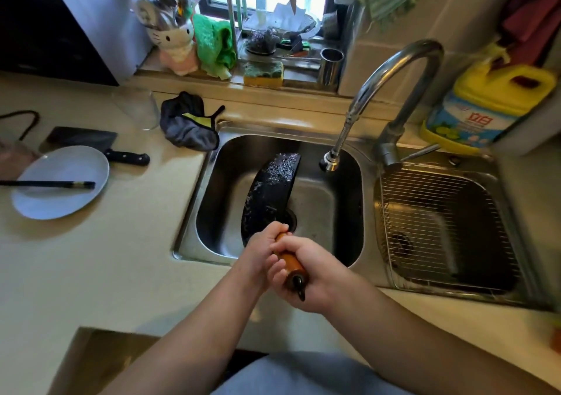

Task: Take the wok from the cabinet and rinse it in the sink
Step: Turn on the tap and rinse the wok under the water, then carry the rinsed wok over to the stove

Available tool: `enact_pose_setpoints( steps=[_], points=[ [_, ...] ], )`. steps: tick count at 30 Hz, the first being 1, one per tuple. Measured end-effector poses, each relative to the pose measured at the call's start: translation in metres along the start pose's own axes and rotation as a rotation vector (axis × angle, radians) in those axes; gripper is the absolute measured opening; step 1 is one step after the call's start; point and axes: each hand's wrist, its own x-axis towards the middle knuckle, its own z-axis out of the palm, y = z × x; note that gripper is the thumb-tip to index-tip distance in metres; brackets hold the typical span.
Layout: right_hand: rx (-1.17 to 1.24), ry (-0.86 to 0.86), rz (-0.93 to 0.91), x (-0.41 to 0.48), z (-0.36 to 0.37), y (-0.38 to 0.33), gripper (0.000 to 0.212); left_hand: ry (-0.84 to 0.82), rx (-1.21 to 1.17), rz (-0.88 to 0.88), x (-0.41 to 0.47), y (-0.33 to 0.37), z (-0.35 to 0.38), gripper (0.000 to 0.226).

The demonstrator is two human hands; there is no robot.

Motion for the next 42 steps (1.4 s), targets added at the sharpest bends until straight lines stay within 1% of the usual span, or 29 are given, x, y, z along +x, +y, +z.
enact_pose_setpoints(
  steps=[2, 3, 4, 7, 9, 11, 13, 15, 18, 20, 21, 24, 26, 28, 29, 30, 31, 33, 34, 36, 39, 42],
  points=[
    [-0.055, 0.044, -0.005, 0.002, 0.003, 0.004, 0.024, -0.013, 0.045, 0.004, -0.001, -0.002, -0.007, 0.032],
    [-0.085, 0.075, -0.019, 0.002, 0.006, 0.007, 0.025, -0.032, 0.047, -0.011, -0.002, -0.003, -0.010, 0.033],
    [-0.107, 0.104, -0.041, 0.002, 0.007, 0.010, 0.022, -0.061, 0.044, -0.028, -0.002, -0.004, -0.014, 0.033],
    [-0.155, 0.164, -0.113, 0.004, 0.012, 0.022, 0.005, -0.139, 0.022, -0.072, -0.002, -0.004, -0.024, 0.028],
    [-0.210, 0.192, -0.158, 0.007, 0.015, 0.032, 0.007, -0.176, 0.039, -0.093, -0.002, -0.002, -0.030, 0.025],
    [-0.264, 0.197, -0.214, 0.012, 0.018, 0.041, 0.010, -0.205, 0.113, -0.083, -0.003, 0.001, -0.034, 0.025],
    [-0.309, 0.189, -0.279, 0.015, 0.020, 0.048, 0.016, -0.177, 0.230, -0.027, -0.003, 0.005, -0.034, 0.024],
    [-0.370, 0.195, -0.340, 0.015, 0.019, 0.054, 0.020, -0.127, 0.264, 0.010, -0.003, 0.006, -0.032, 0.025],
    [-0.476, 0.185, -0.391, 0.005, 0.018, 0.060, 0.018, -0.079, 0.237, 0.048, -0.005, 0.005, -0.030, 0.046],
    [-0.528, 0.156, -0.406, -0.004, 0.017, 0.062, 0.018, -0.055, 0.239, 0.082, -0.010, 0.003, -0.028, 0.053],
    [-0.550, 0.143, -0.409, -0.009, 0.017, 0.063, 0.018, -0.044, 0.246, 0.104, -0.013, 0.002, -0.027, 0.054],
    [-0.629, 0.111, -0.429, -0.024, 0.014, 0.065, 0.022, -0.035, 0.213, 0.174, -0.021, -0.001, -0.024, 0.040],
    [-0.747, 0.119, -0.459, -0.028, 0.009, 0.068, 0.031, -0.063, 0.161, 0.192, -0.028, -0.006, -0.025, 0.029],
    [-0.882, 0.142, -0.510, -0.030, 0.005, 0.071, 0.028, -0.117, 0.071, 0.211, -0.038, -0.012, -0.025, 0.016],
    [-0.904, 0.133, -0.524, -0.031, 0.002, 0.073, 0.022, -0.151, 0.002, 0.224, -0.043, -0.015, -0.025, 0.007],
    [-0.869, 0.095, -0.513, -0.033, -0.001, 0.075, 0.016, -0.179, -0.075, 0.240, -0.048, -0.017, -0.024, 0.003],
    [-0.760, 0.027, -0.464, -0.035, -0.004, 0.075, 0.012, -0.193, -0.137, 0.258, -0.052, -0.020, -0.023, 0.008],
    [-0.470, -0.141, -0.287, -0.040, -0.012, 0.074, 0.010, -0.193, -0.234, 0.282, -0.060, -0.026, -0.019, 0.013],
    [-0.398, -0.208, -0.222, -0.044, -0.018, 0.073, 0.012, -0.189, -0.280, 0.292, -0.066, -0.030, -0.016, 0.014],
    [-0.433, -0.272, -0.183, -0.048, -0.032, 0.072, 0.013, -0.163, -0.348, 0.323, -0.076, -0.042, -0.007, 0.016],
    [-0.617, -0.283, -0.198, -0.054, -0.057, 0.074, 0.013, -0.048, -0.331, 0.368, -0.091, -0.066, 0.007, 0.022],
    [-0.880, -0.318, -0.267, -0.057, -0.083, 0.078, 0.008, 0.120, -0.232, 0.397, -0.107, -0.089, 0.021, 0.044]
  ],
)
